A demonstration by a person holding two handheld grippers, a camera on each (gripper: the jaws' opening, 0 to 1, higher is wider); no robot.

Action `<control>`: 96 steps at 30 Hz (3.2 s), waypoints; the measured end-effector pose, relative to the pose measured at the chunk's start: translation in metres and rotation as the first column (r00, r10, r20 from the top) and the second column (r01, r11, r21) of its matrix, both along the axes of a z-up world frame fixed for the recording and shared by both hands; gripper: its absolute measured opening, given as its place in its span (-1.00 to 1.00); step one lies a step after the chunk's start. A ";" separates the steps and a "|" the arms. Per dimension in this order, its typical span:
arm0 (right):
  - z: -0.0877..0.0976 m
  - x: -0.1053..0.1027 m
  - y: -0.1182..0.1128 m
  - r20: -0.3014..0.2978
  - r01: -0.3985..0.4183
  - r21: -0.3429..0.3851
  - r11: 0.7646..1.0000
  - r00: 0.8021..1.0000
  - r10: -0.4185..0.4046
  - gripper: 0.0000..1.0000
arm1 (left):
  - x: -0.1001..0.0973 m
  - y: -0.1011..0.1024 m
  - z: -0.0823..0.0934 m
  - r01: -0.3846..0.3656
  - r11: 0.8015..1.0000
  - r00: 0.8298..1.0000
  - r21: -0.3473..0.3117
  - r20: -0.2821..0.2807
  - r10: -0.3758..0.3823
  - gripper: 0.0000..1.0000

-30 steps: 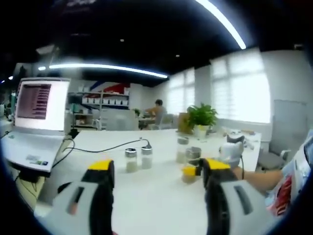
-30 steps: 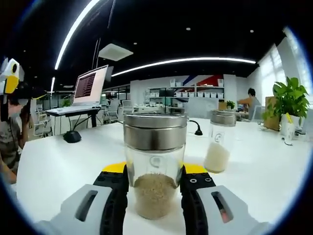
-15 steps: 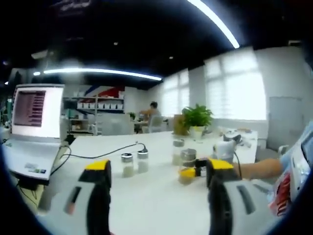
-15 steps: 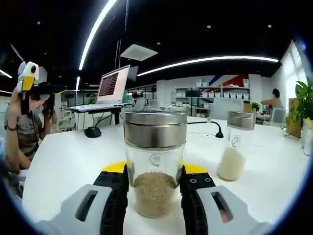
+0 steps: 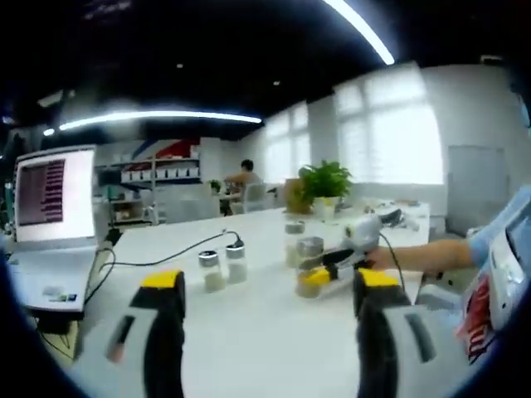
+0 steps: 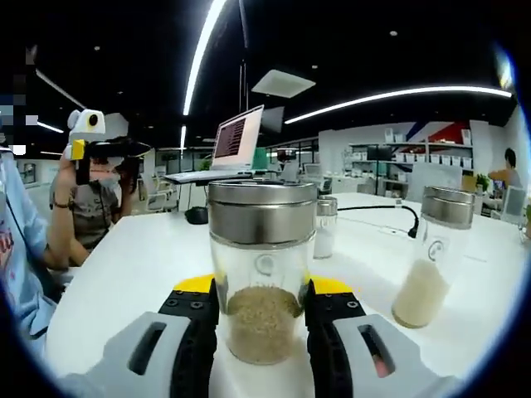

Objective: Rotate the seasoning bottle until the label or dispensing opening points toward the visible target arrow and the bottle remains upright within the marked orientation range

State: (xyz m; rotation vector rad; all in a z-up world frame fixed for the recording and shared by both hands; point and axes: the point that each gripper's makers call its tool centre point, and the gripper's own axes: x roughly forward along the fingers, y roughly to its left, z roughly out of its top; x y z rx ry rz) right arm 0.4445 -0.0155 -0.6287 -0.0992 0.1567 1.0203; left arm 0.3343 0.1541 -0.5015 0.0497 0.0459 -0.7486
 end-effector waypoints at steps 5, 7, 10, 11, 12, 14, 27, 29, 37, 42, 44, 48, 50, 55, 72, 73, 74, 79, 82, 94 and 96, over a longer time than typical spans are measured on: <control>-0.002 -0.001 0.000 -0.009 -0.063 0.017 0.998 0.998 0.063 -0.19 | -0.007 -0.003 -0.003 0.026 1.000 0.999 -0.003 -0.043 -0.026 1.00; -0.003 -0.003 0.001 -0.010 -0.085 -0.002 0.996 0.996 0.085 -0.19 | -0.008 -0.002 -0.003 0.021 1.000 0.999 -0.005 -0.039 -0.022 1.00; -0.005 -0.004 0.002 -0.017 -0.108 -0.032 0.994 0.994 0.108 -0.19 | -0.008 0.000 -0.001 0.017 1.000 0.999 -0.009 -0.035 -0.017 1.00; -0.005 -0.005 0.002 -0.020 -0.118 -0.043 0.992 0.993 0.118 -0.19 | -0.009 0.001 -0.001 0.016 1.000 0.999 -0.010 -0.035 -0.017 1.00; -0.005 -0.005 0.003 -0.022 -0.128 -0.053 0.990 0.992 0.127 -0.19 | -0.009 0.002 -0.001 0.016 1.000 0.999 -0.006 -0.034 -0.016 1.00; -0.005 -0.005 0.004 -0.040 -0.147 -0.048 0.988 0.989 0.145 -0.19 | -0.009 0.004 0.000 0.008 1.000 1.000 0.003 -0.019 -0.008 0.99; -0.016 -0.004 0.006 -0.032 -0.163 -0.160 0.974 0.987 0.160 -0.12 | -0.010 0.018 0.006 -0.005 1.000 1.000 0.003 0.010 0.005 0.92; -0.017 -0.002 0.005 -0.029 -0.151 -0.174 0.973 0.988 0.149 -0.10 | -0.009 0.019 0.005 -0.005 1.000 1.000 0.005 0.005 0.005 0.91; 0.007 0.005 -0.021 0.013 0.158 -0.035 0.987 0.987 -0.158 0.40 | -0.008 0.016 0.006 0.011 1.000 1.000 -0.016 0.004 -0.011 0.90; 0.045 -0.013 -0.013 0.006 0.276 0.276 0.921 0.957 -0.289 0.80 | -0.007 0.013 0.001 0.004 0.998 1.000 0.059 0.019 -0.005 0.85; 0.047 -0.014 -0.013 -0.053 0.350 0.313 0.883 0.935 -0.352 0.95 | -0.006 0.013 0.000 0.007 0.998 1.000 0.055 0.013 -0.008 0.85; 0.038 -0.010 -0.024 -0.073 0.552 0.249 0.796 0.830 -0.553 0.99 | -0.007 0.008 0.002 0.036 0.999 0.999 0.017 0.000 -0.036 0.85; 0.034 -0.008 -0.025 -0.081 0.609 0.238 0.756 0.788 -0.610 0.99 | -0.007 0.008 0.002 0.037 0.999 0.999 0.019 0.000 -0.037 0.85; 0.023 0.011 -0.007 -0.135 0.651 0.224 0.725 0.758 -0.638 0.99 | -0.005 0.010 -0.002 0.034 0.999 0.999 0.031 -0.011 -0.033 0.85; 0.014 0.035 0.000 -0.119 0.756 0.117 0.644 0.655 -0.747 0.35 | 0.000 0.016 -0.006 0.025 1.000 0.999 0.014 -0.039 -0.025 0.82; 0.014 0.035 -0.001 -0.119 0.760 0.119 0.639 0.650 -0.751 0.29 | 0.000 0.016 -0.006 0.026 1.000 0.999 0.014 -0.040 -0.026 0.82; 0.014 0.034 -0.003 -0.117 0.765 0.111 0.634 0.644 -0.756 0.22 | 0.000 0.015 -0.006 0.026 1.000 0.999 0.015 -0.041 -0.026 0.82; 0.004 0.033 -0.013 -0.071 0.770 0.031 0.637 0.637 -0.767 -0.05 | -0.001 0.012 -0.010 0.038 0.999 0.998 0.027 -0.050 -0.037 0.82; 0.004 0.035 -0.011 -0.066 0.765 0.033 0.643 0.643 -0.763 -0.05 | -0.002 0.009 -0.010 0.044 0.999 0.998 0.029 -0.051 -0.042 0.82; 0.008 0.040 0.003 -0.024 0.672 0.087 0.735 0.739 -0.673 -0.06 | 0.001 0.028 0.000 -0.039 0.999 0.999 -0.001 -0.019 0.039 0.74; 0.008 0.038 0.004 -0.020 0.667 0.070 0.742 0.745 -0.667 -0.07 | 0.001 0.029 0.000 -0.047 0.999 0.999 0.002 -0.015 0.047 0.73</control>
